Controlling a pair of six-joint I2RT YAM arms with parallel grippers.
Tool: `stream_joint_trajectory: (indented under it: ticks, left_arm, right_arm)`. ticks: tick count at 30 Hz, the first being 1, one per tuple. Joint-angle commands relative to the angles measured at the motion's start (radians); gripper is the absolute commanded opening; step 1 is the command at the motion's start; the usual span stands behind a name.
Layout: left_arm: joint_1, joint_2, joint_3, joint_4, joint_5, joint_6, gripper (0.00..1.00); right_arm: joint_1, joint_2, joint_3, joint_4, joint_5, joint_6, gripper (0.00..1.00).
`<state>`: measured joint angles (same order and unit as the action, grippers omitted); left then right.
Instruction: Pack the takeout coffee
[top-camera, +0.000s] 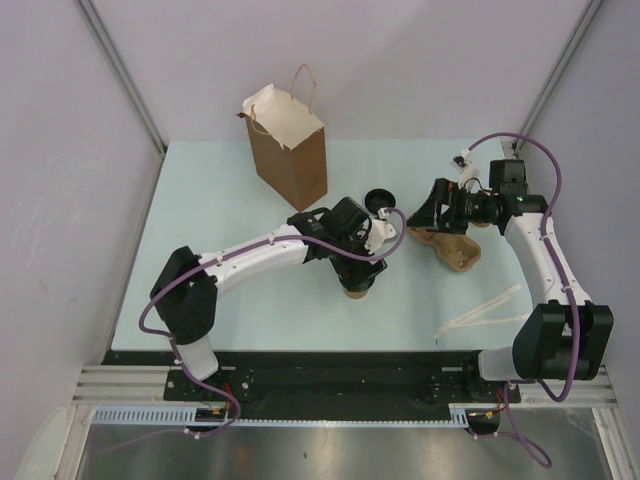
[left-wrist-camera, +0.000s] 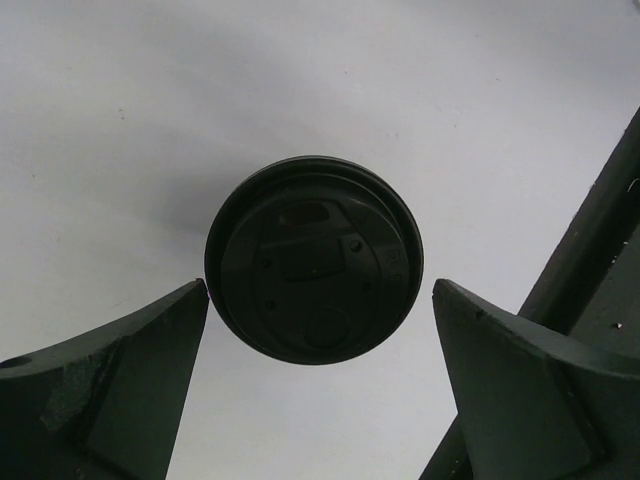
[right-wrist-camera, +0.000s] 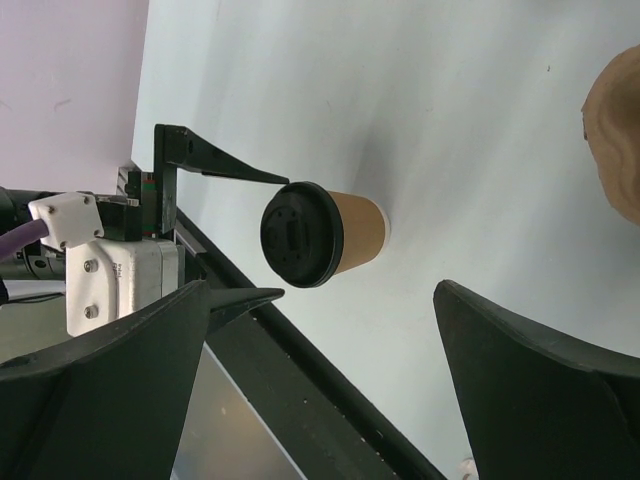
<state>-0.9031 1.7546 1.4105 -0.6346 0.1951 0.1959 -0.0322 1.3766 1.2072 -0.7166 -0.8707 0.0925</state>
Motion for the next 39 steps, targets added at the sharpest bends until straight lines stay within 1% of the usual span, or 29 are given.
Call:
stream_joint_trajectory:
  ticks: [1,4,8,10,12,13,15,16,19,22,25,28,31,32,34,35,37,38,39]
  left_arm:
    - [-0.008,0.003,0.013,0.036,0.015,0.020,1.00]
    - [-0.008,0.019,0.007,0.032,0.014,0.027,0.97]
    - [-0.010,0.023,-0.008,0.046,-0.003,0.033,0.89]
    - [-0.010,0.028,-0.010,0.052,-0.016,0.034,0.86]
    - [-0.010,0.031,-0.012,0.050,-0.025,0.037,0.81]
    - [-0.010,0.029,-0.013,0.052,-0.025,0.036,0.75]
    - [-0.010,0.023,-0.013,0.053,-0.023,0.037,0.72]
    - [-0.010,0.022,-0.012,0.052,-0.023,0.037,0.68]
    - [-0.010,0.006,-0.013,0.036,-0.040,0.039,0.65]
    - [-0.007,-0.039,-0.033,0.016,-0.069,0.050,0.61]
    - [0.010,-0.108,-0.053,-0.011,-0.088,0.056,0.60]
    - [0.065,-0.171,-0.070,-0.049,-0.080,0.048,0.58]
    - [0.170,-0.242,-0.090,-0.091,-0.057,0.045,0.58]
    - [0.246,-0.256,-0.094,-0.097,-0.046,0.046,0.58]
    - [0.338,-0.274,-0.105,-0.123,-0.023,0.056,0.57]
    - [0.434,-0.289,-0.110,-0.126,-0.023,0.080,0.58]
    - [0.530,-0.300,-0.113,-0.123,-0.032,0.117,0.58]
    - [0.620,-0.299,-0.111,-0.110,-0.042,0.153,0.58]
    - [0.663,-0.296,-0.105,-0.103,-0.048,0.172,0.58]
  right_arm:
    - [-0.003,-0.004,0.025,-0.003,-0.007,-0.014,1.00]
    - [-0.003,-0.004,0.026,-0.001,-0.010,-0.010,1.00]
    - [-0.006,-0.004,0.026,-0.001,-0.008,-0.011,1.00]
    - [-0.008,-0.005,0.026,-0.004,-0.005,-0.011,1.00]
    - [-0.008,-0.005,0.026,-0.004,-0.008,-0.013,1.00]
    - [-0.009,-0.007,0.026,-0.004,-0.008,-0.013,1.00]
    - [-0.011,-0.005,0.026,-0.006,-0.007,-0.014,1.00]
    - [-0.011,-0.005,0.026,-0.007,-0.005,-0.017,1.00]
    - [-0.012,-0.007,0.026,-0.007,-0.005,-0.016,1.00]
    - [-0.012,-0.010,0.028,-0.001,-0.008,-0.013,1.00]
    - [-0.012,-0.010,0.026,-0.003,-0.011,-0.013,1.00]
    - [-0.012,-0.004,0.026,0.002,-0.011,-0.013,1.00]
    - [-0.012,-0.001,0.028,0.016,-0.014,-0.007,0.99]
    - [-0.011,-0.001,0.026,0.023,-0.014,-0.005,1.00]
    - [-0.009,0.002,0.026,0.029,-0.017,-0.002,1.00]
    - [-0.009,0.002,0.026,0.034,-0.016,0.000,1.00]
    - [-0.003,0.009,0.026,0.042,-0.019,0.003,1.00]
    - [-0.002,0.010,0.026,0.043,-0.014,0.006,1.00]
    - [0.008,0.012,0.026,0.045,-0.013,0.010,0.99]
